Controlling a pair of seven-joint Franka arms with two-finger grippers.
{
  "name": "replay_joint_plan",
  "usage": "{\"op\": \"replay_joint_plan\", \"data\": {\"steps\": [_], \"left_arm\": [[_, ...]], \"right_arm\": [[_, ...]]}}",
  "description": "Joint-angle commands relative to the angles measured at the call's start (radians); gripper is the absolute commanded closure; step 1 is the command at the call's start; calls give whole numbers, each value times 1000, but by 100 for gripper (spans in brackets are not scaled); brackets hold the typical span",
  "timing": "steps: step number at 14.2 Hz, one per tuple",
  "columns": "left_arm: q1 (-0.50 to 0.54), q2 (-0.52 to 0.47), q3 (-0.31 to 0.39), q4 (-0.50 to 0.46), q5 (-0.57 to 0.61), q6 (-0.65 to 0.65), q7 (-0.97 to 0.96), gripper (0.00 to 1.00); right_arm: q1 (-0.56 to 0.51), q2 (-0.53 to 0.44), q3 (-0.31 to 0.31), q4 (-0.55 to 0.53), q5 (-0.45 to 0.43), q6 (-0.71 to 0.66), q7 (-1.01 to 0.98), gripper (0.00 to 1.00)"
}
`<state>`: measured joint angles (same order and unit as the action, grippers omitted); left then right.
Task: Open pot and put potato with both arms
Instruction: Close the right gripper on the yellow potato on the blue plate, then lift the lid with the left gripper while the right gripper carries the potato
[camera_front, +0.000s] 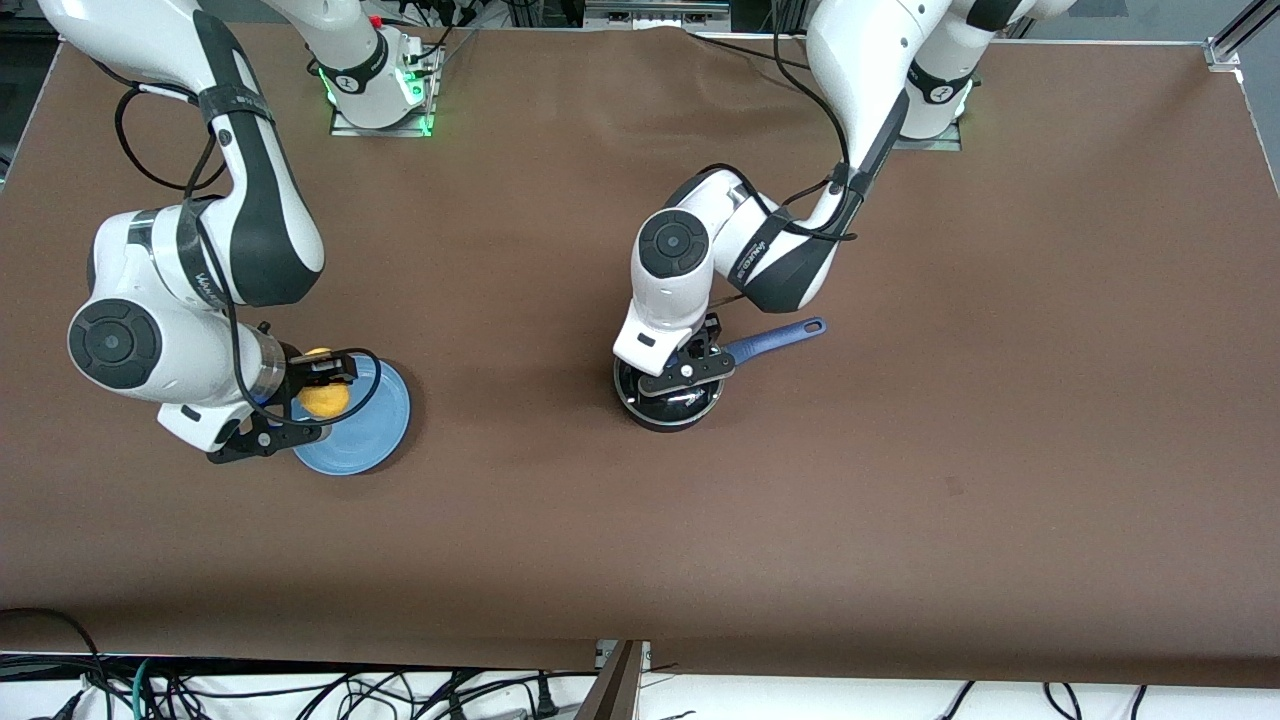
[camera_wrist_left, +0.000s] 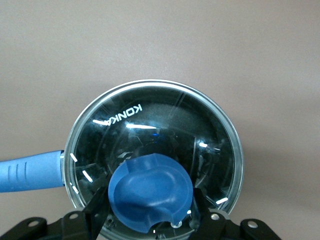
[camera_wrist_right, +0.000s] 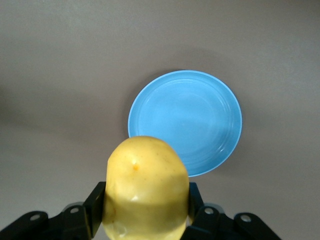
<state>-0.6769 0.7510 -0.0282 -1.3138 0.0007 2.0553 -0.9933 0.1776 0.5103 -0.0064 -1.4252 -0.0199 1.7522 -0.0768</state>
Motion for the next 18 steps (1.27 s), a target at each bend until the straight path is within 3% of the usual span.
{"op": "replay_joint_plan", "data": {"steps": [1,2,4,6,13,18], "left_arm": [[16,-4,2,-12,16,9,-11,26],[20,-4,2,-12,18,9,-10,26],[20,-4,2,-12,19,9,-8,40],[23,-7,2,-12,18,8,-8,46],[74,-88,4,-10,12,-10,4,46],[204,-180,2,-42,9,-96,261,46]], "right_arm": [[3,13,2,18,12,-20,6,74],[3,14,2,18,12,-20,6,74],[3,14,2,18,12,-20,6,74],[3,14,2,18,12,-20,6,74],[10,14,2,18,12,-20,31,74],[49,13,3,20,15,-23,118,74]]}}
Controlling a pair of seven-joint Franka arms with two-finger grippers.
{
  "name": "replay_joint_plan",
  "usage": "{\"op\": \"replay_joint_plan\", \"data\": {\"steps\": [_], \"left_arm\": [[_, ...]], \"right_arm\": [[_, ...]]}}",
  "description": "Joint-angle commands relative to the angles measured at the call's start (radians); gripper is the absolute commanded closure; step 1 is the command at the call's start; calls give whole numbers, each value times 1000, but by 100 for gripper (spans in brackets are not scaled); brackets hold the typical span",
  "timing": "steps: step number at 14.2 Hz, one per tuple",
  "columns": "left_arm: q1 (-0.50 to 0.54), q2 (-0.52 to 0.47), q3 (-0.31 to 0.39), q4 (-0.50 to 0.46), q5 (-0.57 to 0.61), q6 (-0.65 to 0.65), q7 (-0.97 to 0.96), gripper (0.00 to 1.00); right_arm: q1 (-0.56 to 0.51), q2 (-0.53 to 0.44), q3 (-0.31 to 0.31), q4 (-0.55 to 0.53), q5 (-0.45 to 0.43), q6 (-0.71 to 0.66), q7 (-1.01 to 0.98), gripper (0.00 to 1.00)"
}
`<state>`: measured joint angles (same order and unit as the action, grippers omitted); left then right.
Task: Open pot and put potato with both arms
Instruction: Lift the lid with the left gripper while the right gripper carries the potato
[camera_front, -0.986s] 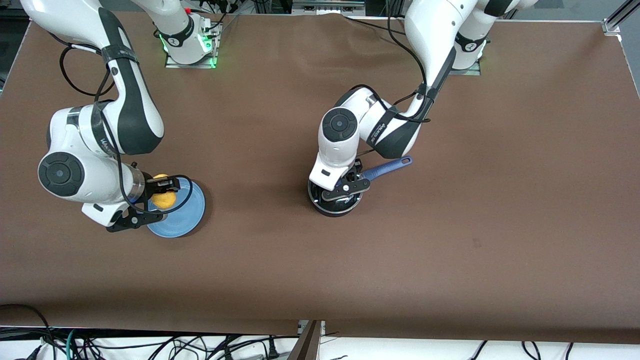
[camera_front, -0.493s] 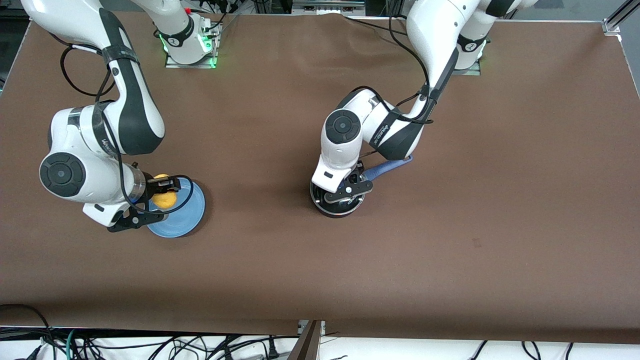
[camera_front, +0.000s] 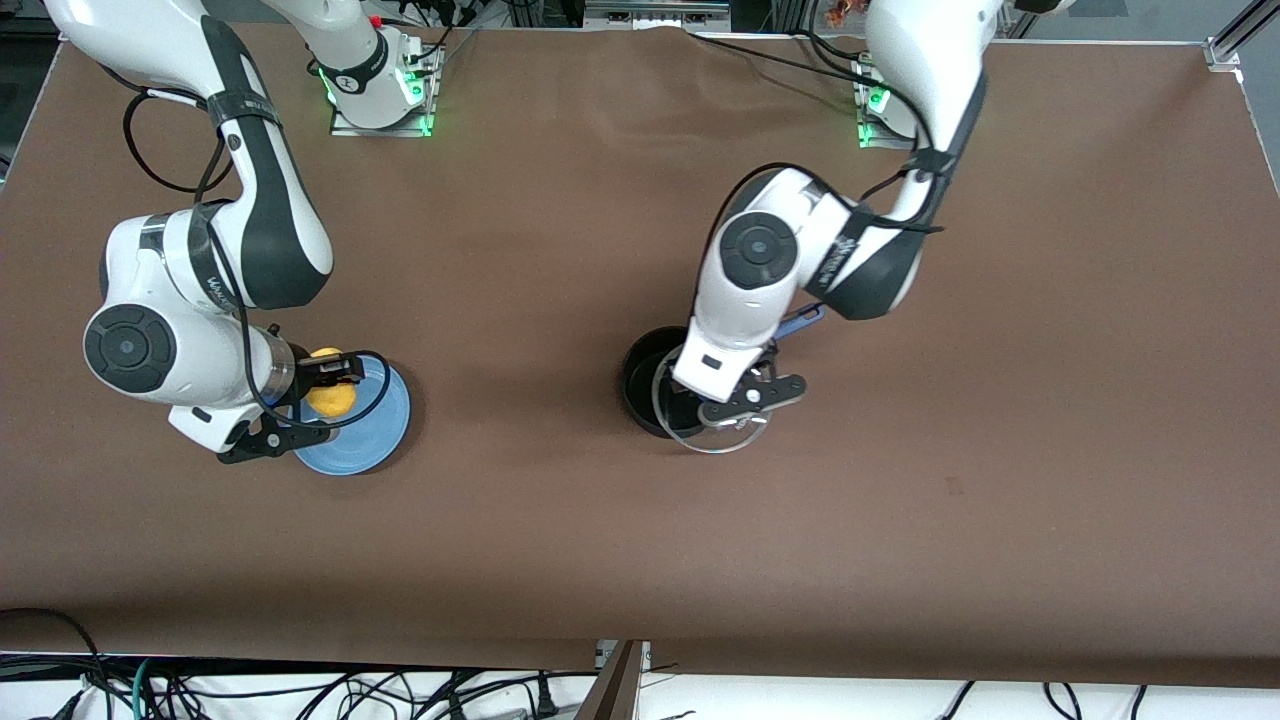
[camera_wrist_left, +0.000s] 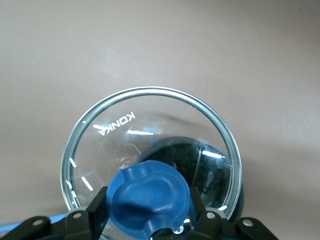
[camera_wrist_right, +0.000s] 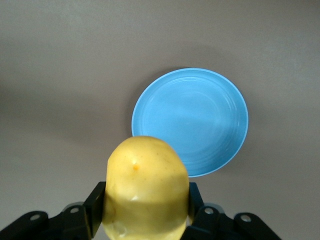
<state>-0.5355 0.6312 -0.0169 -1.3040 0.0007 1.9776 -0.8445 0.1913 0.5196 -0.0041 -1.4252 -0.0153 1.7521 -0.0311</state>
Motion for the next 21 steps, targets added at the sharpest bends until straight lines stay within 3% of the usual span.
{"op": "replay_joint_plan", "data": {"steps": [1,3,6,10,13,15,16,17,18,19,20,21], "left_arm": [[109,-86,-9,-93,8,-16,201,46],[205,-146,-9,-182,7,-3,396,48],[334,-202,3,-274,7,7,686,48],[384,-225,176,-441,-85,185,1130,47],[413,-216,259,-564,-149,332,1364,46],[428,-202,270,-622,-150,382,1392,46],[437,-191,271,-638,-150,388,1394,46],[451,-180,272,-646,-153,389,1394,44],[463,-168,270,-647,-180,389,1394,42],[465,-153,270,-649,-215,389,1394,32],[466,-142,270,-647,-253,389,1394,9],[468,-143,271,-643,-264,385,1394,0]], "right_arm": [[62,3,3,20,12,-23,139,74],[135,11,3,20,40,-20,290,74],[259,55,6,22,155,42,481,73],[431,137,7,25,198,332,768,72],[477,200,44,63,253,502,882,66],[500,256,52,123,258,559,938,46],[507,270,52,133,258,584,939,9],[507,270,50,135,255,596,929,0],[499,266,49,135,255,592,924,0],[490,258,46,135,255,583,924,0],[479,246,45,135,252,563,922,0],[471,241,42,135,250,541,922,0]]}}
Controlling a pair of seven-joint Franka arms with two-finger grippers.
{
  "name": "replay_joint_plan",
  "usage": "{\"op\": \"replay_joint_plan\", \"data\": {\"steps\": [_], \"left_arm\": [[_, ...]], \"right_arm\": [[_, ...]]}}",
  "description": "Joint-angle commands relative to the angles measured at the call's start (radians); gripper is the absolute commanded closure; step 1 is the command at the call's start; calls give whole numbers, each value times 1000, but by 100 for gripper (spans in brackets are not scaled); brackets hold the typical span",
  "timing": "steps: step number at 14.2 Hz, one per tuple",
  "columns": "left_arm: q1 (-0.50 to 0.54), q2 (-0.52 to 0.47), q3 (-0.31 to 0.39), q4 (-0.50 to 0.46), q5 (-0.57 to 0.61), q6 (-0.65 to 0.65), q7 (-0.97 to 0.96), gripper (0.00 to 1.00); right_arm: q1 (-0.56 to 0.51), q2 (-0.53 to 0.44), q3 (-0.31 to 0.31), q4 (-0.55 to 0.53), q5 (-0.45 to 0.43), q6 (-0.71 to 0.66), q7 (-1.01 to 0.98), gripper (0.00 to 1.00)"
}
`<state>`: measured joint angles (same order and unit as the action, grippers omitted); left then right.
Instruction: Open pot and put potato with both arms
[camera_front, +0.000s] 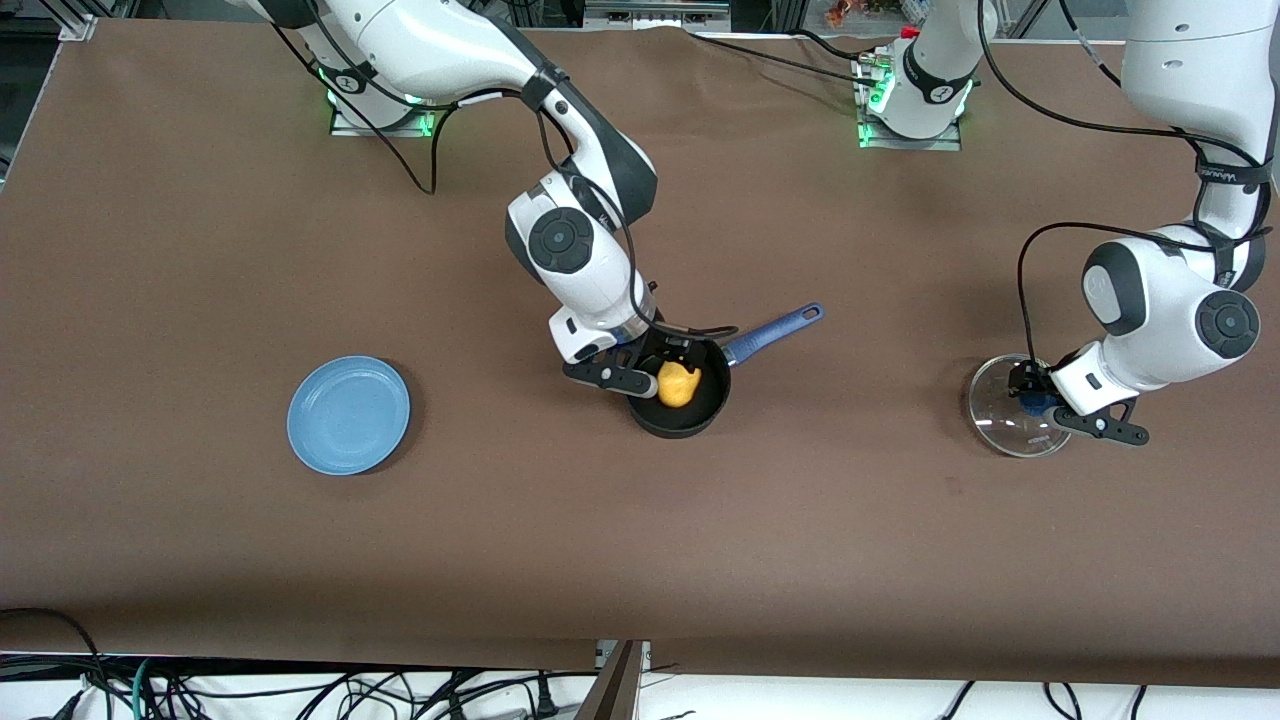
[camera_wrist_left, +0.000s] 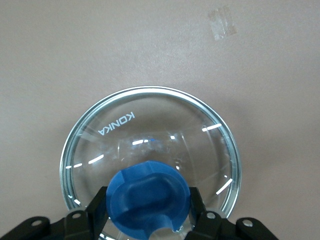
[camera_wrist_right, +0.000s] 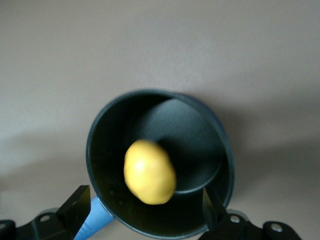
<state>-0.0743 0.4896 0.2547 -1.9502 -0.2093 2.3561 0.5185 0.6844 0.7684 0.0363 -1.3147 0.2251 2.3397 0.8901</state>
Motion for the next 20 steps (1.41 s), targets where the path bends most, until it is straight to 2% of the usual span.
{"op": "replay_joint_plan", "data": {"steps": [1,4,7,9,11,13,14,16,20], "left_arm": [[8,-11,1,14,-55,-6,28,0],[7,-43,3,106,-53,-122,14,0],[7,-69,5,276,-41,-358,-46,0],[2,-110,-2,361,29,-484,-165,0],[-10,-184,-9,379,70,-593,-295,0],[-10,-262,-51,379,100,-671,-360,0],[-10,-298,-72,379,137,-696,-382,0],[5,-357,-132,381,175,-780,-467,0],[7,-358,-170,410,176,-821,-525,0]], "right_arm": [[-35,-32,-9,25,5,-74,-9,0],[-124,-105,-51,12,5,-257,-231,0],[-198,-220,-134,-44,10,-466,-462,0],[-200,-361,-221,-168,7,-519,-586,0],[-200,-519,-289,-323,-1,-525,-699,0],[-200,-660,-306,-424,-57,-557,-726,0],[-200,-702,-308,-423,-100,-607,-720,0],[-200,-739,-311,-387,-124,-701,-721,0],[-200,-765,-344,-330,-179,-793,-781,0]]}}
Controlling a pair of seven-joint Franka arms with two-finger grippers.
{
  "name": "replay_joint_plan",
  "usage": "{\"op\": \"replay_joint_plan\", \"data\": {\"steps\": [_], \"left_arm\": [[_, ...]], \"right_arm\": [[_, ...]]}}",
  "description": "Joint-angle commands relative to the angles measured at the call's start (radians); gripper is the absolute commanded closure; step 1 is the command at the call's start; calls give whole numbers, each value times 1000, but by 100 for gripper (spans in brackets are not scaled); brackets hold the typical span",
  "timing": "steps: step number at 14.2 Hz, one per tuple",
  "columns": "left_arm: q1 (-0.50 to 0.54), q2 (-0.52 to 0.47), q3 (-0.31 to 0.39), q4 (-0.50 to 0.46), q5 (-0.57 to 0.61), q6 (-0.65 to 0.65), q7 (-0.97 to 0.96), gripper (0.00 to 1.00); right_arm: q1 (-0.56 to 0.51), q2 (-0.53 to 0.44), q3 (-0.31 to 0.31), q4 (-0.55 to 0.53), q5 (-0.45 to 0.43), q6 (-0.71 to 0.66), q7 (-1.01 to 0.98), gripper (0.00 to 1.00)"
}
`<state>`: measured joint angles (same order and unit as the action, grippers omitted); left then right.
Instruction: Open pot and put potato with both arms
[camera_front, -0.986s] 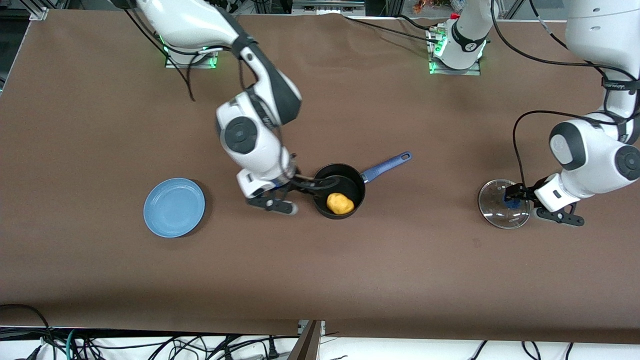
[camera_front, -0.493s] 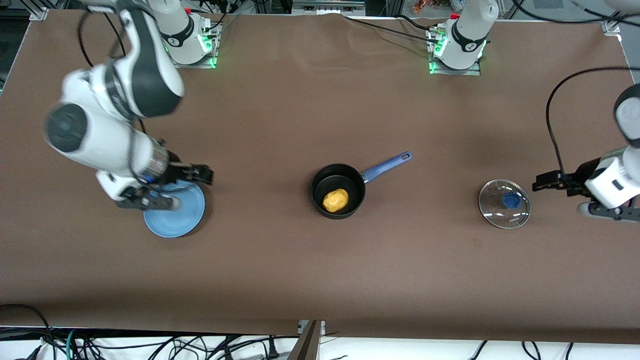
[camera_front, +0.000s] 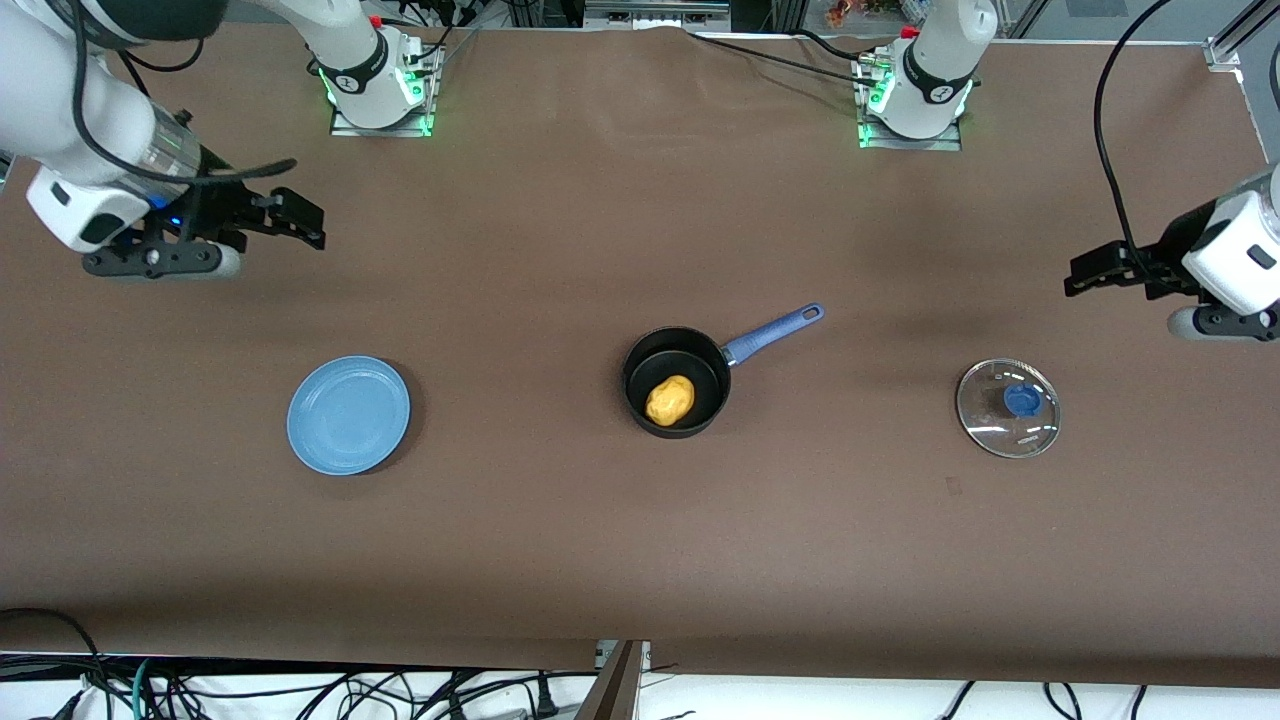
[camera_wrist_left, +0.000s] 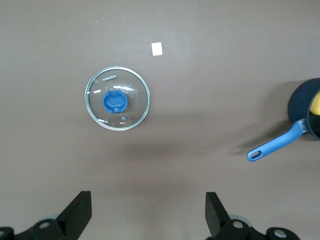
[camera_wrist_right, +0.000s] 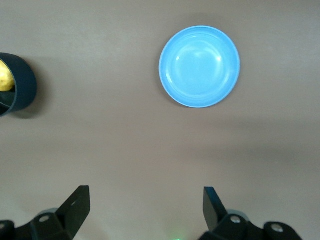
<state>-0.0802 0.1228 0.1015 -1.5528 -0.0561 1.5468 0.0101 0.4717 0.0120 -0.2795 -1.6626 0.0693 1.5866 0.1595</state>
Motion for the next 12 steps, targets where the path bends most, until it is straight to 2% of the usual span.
{"op": "replay_joint_plan", "data": {"steps": [1,3,6,7,12], "left_arm": [[14,26,-16,32,24,-22,-15,0],[8,58,-14,86,24,-56,-16,0],[0,77,-14,128,24,-70,-18,0],[0,77,-14,134,24,-70,-18,0],[5,87,-16,143,22,-86,-16,0]], "right_arm": [[12,-10,-38,17,-23,-43,-81,0],[-33,-23,-14,26,-43,-50,-123,0],[-215,-38,161,26,-48,-51,-170,0],[-250,-40,196,26,-48,-51,-170,0],[-255,-12,189,70,-51,-63,-179,0]]}}
